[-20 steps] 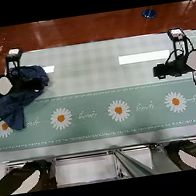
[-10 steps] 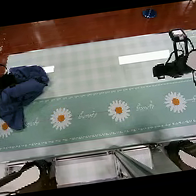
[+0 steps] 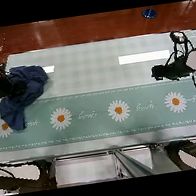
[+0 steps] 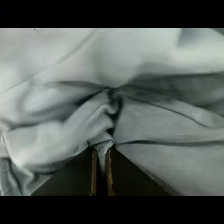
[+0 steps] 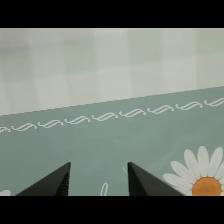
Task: Fold the shirts.
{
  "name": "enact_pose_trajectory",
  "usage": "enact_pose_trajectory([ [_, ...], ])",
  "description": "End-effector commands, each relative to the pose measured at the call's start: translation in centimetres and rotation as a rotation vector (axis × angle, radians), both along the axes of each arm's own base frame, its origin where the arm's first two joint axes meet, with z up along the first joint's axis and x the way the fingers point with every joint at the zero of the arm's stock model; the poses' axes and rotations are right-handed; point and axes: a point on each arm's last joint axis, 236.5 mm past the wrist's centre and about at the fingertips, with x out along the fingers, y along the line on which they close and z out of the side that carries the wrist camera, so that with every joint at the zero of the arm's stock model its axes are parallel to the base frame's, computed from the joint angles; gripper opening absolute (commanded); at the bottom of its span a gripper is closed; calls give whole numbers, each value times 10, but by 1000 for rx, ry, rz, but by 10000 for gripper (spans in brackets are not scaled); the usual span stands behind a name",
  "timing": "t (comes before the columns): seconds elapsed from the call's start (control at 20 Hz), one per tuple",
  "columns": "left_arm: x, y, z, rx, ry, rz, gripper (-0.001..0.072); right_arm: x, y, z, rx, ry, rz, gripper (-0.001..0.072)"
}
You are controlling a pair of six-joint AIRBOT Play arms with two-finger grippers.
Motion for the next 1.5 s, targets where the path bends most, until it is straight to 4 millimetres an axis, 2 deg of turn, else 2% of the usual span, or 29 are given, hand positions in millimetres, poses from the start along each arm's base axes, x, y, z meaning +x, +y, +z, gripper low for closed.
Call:
enact_pose_trajectory([
  [0.0,17,-42,29,-185,-47,-32,17,-3,7,-1,32,12,-6,410],
  [0.05,31,-53,56,-229,-127,-29,17,-5,11,-1,50,17,-6,410],
  [0.15,57,-79,128,-314,-329,-74,17,-8,19,4,92,16,-4,410],
  [0.25,72,-99,216,-360,-566,-131,17,-10,21,16,104,-19,-3,410],
  [0.3,72,-107,258,-369,-670,-160,17,-12,20,26,107,-46,-1,410],
  [0.4,60,-125,345,-383,-868,-226,17,-16,20,49,115,-116,4,410],
  [0.5,39,-144,425,-404,-1051,-280,17,-23,19,74,125,-193,8,409],
  [0.6,14,-161,494,-394,-1213,-337,17,-32,18,98,136,-267,11,410],
  [0.75,-25,-195,581,-374,-1421,-451,17,-48,17,123,150,-341,16,410],
  [0.85,-56,-221,629,-400,-1542,-520,17,-58,15,134,152,-370,18,410],
  [0.95,-84,-243,655,-446,-1616,-570,17,-65,14,144,156,-406,21,410],
  [1.05,-106,-266,664,-529,-1637,-615,17,-70,13,151,156,-431,24,410],
  [1.2,-128,-306,666,-757,-1627,-668,17,-72,13,155,151,-444,31,410],
  [1.35,-139,-352,639,-875,-1517,-765,17,-71,11,155,140,-445,32,410],
  [1.45,-136,-377,603,-912,-1412,-797,17,-71,10,155,135,-446,36,410],
])
